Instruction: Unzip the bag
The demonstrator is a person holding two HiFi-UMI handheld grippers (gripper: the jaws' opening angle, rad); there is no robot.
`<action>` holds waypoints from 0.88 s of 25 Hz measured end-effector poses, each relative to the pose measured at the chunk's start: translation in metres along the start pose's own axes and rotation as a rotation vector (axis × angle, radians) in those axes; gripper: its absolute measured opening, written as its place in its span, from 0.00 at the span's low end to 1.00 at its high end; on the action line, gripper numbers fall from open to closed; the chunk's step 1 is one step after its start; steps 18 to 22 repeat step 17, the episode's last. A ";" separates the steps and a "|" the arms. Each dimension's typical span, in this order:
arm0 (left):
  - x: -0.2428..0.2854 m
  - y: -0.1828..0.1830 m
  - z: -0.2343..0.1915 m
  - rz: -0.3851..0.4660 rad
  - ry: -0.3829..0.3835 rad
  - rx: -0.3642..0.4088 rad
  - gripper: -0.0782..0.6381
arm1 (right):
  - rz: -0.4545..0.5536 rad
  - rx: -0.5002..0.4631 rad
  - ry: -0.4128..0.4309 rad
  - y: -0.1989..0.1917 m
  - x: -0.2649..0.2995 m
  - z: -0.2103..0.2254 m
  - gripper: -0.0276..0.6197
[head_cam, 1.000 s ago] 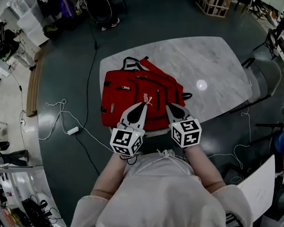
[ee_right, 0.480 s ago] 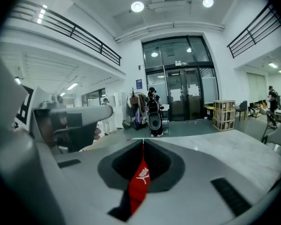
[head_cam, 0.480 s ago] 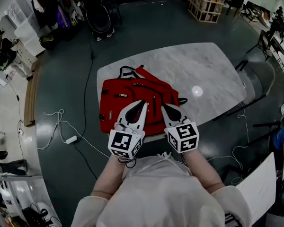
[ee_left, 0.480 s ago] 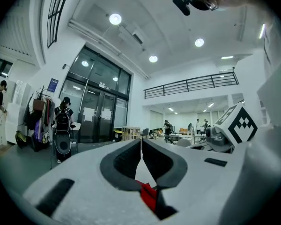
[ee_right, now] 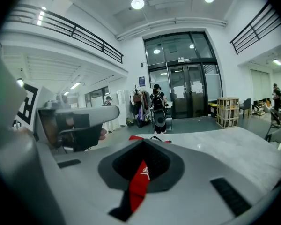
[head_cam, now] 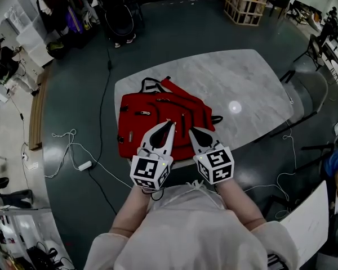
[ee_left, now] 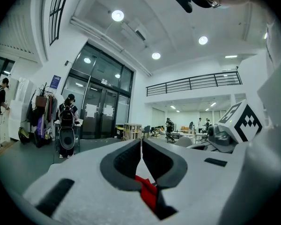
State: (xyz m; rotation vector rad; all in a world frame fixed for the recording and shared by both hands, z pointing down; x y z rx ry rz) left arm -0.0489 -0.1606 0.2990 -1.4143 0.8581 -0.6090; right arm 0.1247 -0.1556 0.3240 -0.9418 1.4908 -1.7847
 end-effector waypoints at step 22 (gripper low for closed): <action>0.005 -0.005 0.008 -0.006 0.004 0.010 0.15 | -0.004 0.007 0.023 -0.006 -0.006 0.002 0.08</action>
Point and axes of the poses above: the fingertips, and each gripper's own axes: x forward along the fingers, z to its right, y out of its top, the point moved 10 cm from there along -x, backward along the fingers, and after that the axes turned 11 degrees about z, right-handed, at the moved point
